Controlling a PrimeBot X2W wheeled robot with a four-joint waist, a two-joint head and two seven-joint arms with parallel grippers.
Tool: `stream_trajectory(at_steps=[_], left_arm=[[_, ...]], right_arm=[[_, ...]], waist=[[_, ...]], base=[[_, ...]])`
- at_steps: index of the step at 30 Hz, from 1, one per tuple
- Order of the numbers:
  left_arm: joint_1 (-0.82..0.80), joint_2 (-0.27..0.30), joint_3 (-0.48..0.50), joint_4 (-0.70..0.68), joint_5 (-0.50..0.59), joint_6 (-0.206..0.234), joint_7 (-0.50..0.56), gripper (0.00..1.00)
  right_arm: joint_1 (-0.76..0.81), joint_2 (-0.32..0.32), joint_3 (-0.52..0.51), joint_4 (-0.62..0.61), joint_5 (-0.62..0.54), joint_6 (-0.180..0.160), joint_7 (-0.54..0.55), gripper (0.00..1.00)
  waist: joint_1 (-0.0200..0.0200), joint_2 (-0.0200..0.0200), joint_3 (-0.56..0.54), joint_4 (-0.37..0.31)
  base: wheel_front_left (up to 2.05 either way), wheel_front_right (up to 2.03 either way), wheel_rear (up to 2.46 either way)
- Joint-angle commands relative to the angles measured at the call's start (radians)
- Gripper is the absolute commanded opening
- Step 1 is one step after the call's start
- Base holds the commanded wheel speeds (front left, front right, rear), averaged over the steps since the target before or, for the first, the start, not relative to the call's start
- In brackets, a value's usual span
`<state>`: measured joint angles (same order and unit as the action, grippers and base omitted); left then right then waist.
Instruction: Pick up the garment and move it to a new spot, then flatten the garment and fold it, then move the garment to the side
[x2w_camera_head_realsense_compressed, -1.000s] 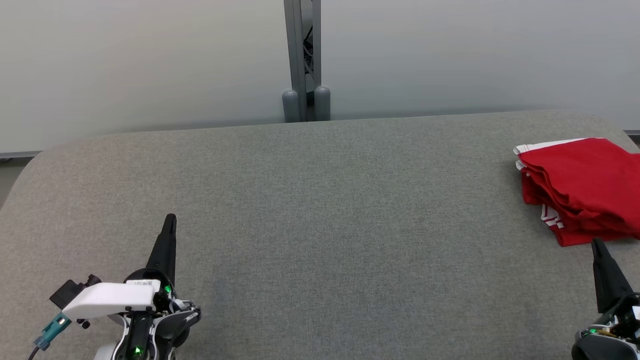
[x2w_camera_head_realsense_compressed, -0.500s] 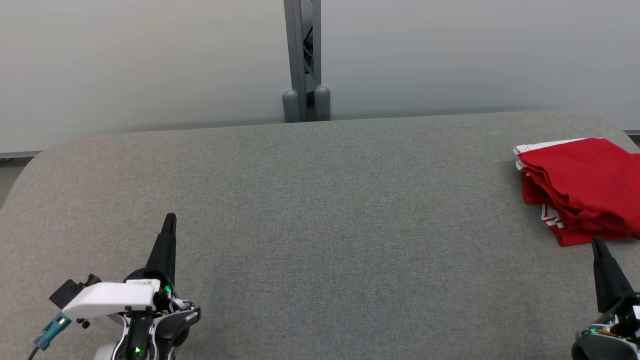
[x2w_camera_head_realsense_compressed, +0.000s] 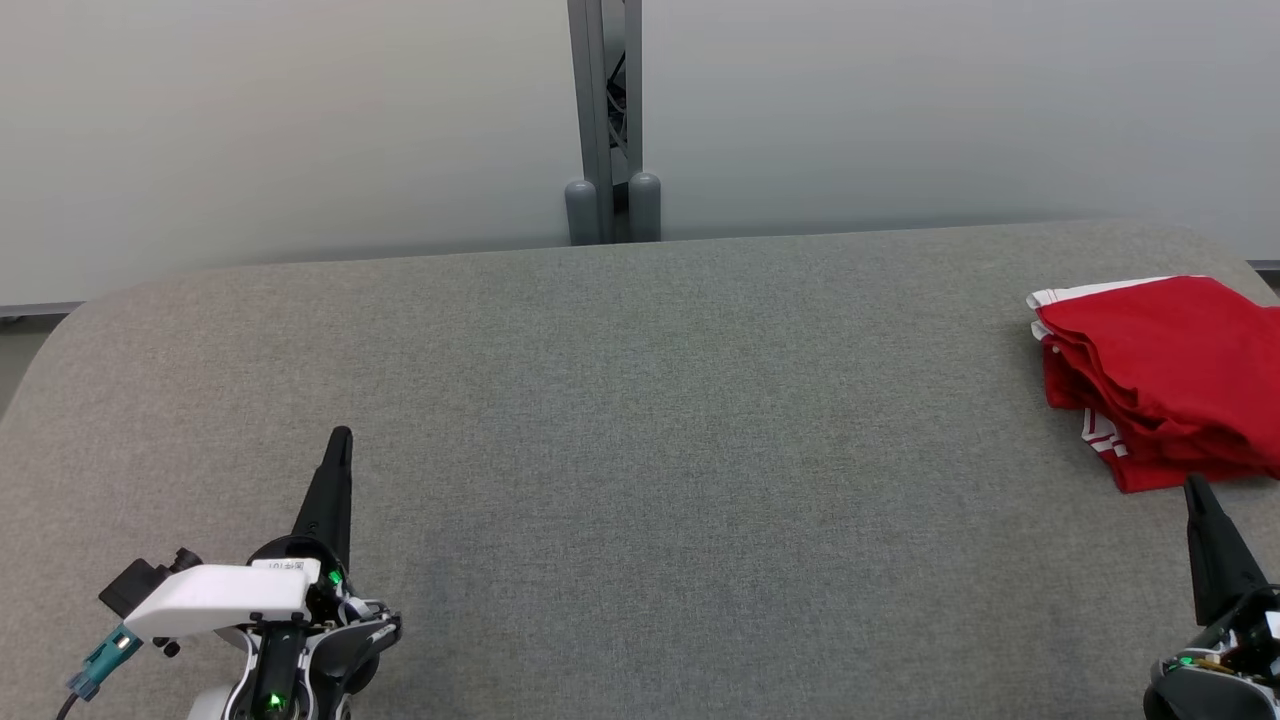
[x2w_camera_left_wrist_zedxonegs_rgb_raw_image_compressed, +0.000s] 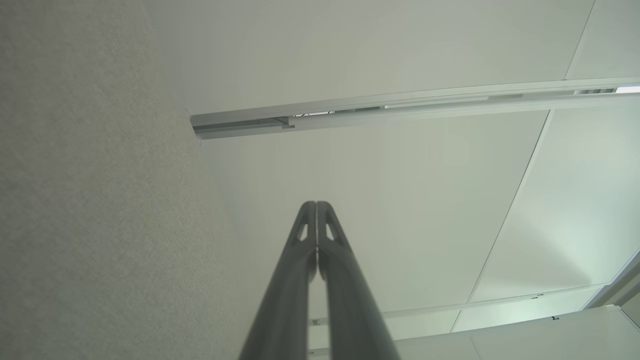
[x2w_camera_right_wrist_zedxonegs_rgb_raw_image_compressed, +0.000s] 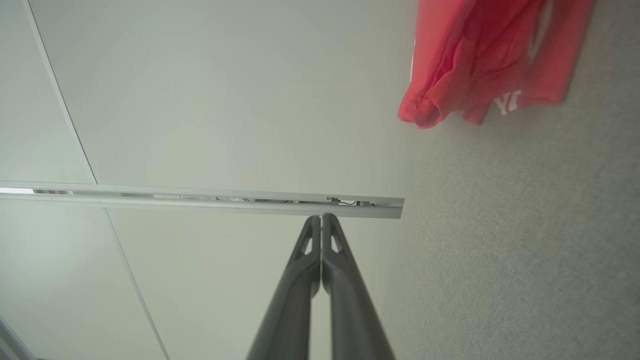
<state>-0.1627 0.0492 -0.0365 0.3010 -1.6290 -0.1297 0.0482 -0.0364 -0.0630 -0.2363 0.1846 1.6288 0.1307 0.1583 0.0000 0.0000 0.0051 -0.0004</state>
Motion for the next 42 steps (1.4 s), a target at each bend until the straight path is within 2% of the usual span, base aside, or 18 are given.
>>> stream_trajectory(at_steps=[1, 42], left_arm=[[-0.013, 0.004, 0.004, 0.0, -0.001, -0.005, 0.002, 0.0], [-0.013, 0.003, 0.005, 0.0, 0.0, -0.005, 0.002, 0.0]], right_arm=[[-0.009, -0.003, -0.003, 0.002, -0.001, 0.0, 0.008, 0.0], [-0.011, 0.004, -0.013, 0.003, -0.011, 0.0, 0.015, 0.0]], waist=[[0.0, 0.0, 0.0, 0.0], [0.0, 0.0, 0.0, 0.0]], base=[[0.0, 0.0, 0.0], [0.0, 0.0, 0.0]])
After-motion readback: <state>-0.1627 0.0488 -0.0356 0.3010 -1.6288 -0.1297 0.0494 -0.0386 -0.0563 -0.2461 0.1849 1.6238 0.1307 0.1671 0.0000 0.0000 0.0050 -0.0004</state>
